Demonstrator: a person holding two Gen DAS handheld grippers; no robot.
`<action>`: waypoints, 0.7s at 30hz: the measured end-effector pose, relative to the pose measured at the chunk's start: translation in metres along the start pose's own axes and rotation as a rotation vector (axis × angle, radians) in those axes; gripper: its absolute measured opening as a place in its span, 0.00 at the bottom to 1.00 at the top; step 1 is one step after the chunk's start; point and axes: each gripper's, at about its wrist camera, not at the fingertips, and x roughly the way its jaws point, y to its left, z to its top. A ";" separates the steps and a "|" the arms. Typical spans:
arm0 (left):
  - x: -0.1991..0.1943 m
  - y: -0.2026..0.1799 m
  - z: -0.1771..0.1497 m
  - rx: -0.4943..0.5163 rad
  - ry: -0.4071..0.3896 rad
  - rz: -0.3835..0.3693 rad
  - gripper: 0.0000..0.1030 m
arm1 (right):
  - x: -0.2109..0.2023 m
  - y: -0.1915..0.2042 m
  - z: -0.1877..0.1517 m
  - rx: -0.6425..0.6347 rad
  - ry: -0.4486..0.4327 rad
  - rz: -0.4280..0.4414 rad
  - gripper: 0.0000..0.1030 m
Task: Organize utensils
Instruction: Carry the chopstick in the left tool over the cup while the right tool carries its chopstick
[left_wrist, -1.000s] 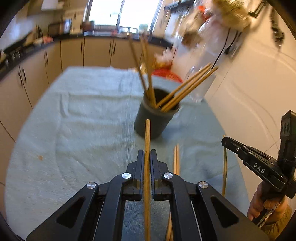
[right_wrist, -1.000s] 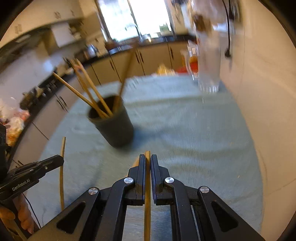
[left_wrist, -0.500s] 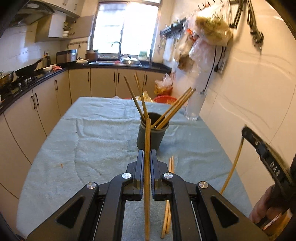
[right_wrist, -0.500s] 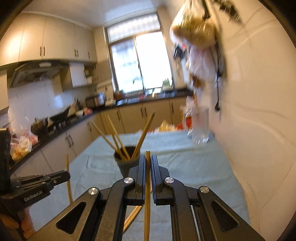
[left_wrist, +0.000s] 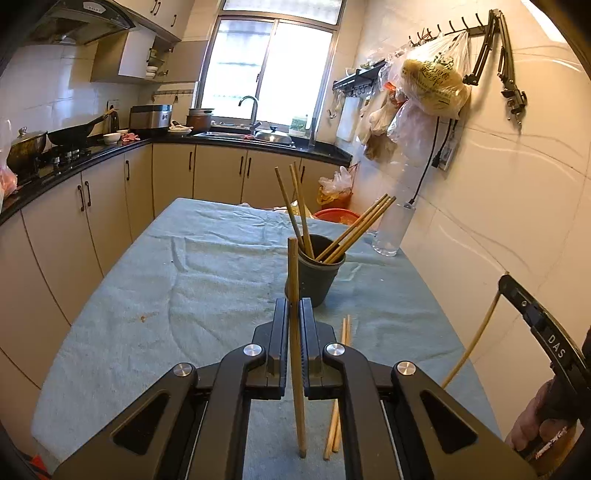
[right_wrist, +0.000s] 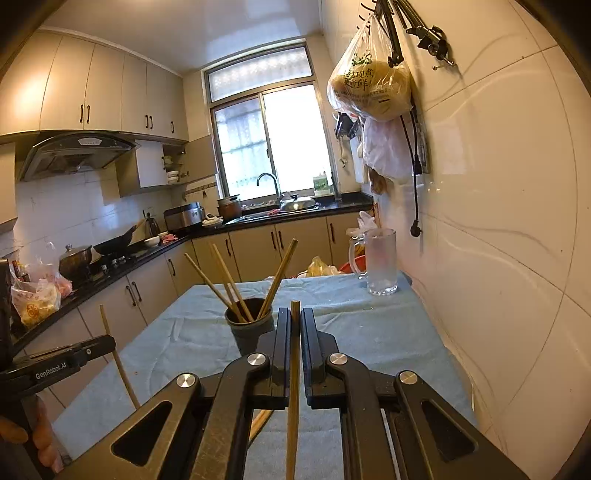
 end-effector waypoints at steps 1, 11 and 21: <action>-0.002 -0.001 0.000 0.001 -0.001 -0.004 0.05 | -0.001 0.001 0.000 -0.003 0.004 0.003 0.05; -0.025 -0.007 0.004 0.038 -0.054 -0.008 0.05 | -0.002 0.011 0.002 -0.028 0.021 0.008 0.05; -0.032 -0.003 0.009 0.023 -0.057 -0.027 0.05 | -0.007 0.002 0.014 0.036 0.012 0.057 0.05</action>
